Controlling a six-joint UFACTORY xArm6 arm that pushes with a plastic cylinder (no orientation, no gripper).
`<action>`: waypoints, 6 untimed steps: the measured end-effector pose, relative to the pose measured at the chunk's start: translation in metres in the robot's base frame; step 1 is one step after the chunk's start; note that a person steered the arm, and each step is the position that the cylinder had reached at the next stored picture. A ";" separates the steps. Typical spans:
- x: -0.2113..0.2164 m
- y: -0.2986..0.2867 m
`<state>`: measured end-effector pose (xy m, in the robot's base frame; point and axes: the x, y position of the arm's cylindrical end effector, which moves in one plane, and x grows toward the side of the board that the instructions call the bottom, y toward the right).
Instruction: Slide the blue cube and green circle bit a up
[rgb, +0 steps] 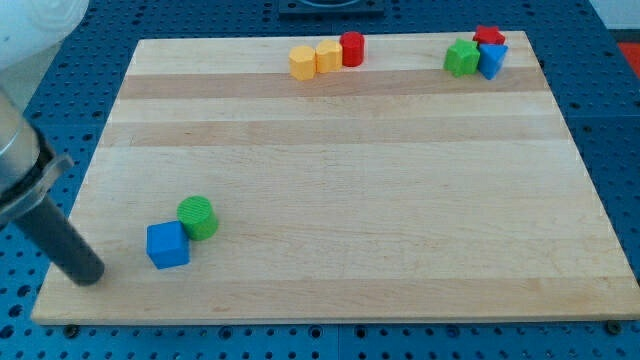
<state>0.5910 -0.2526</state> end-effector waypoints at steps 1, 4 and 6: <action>0.005 0.006; -0.015 0.060; -0.031 0.080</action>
<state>0.5602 -0.1728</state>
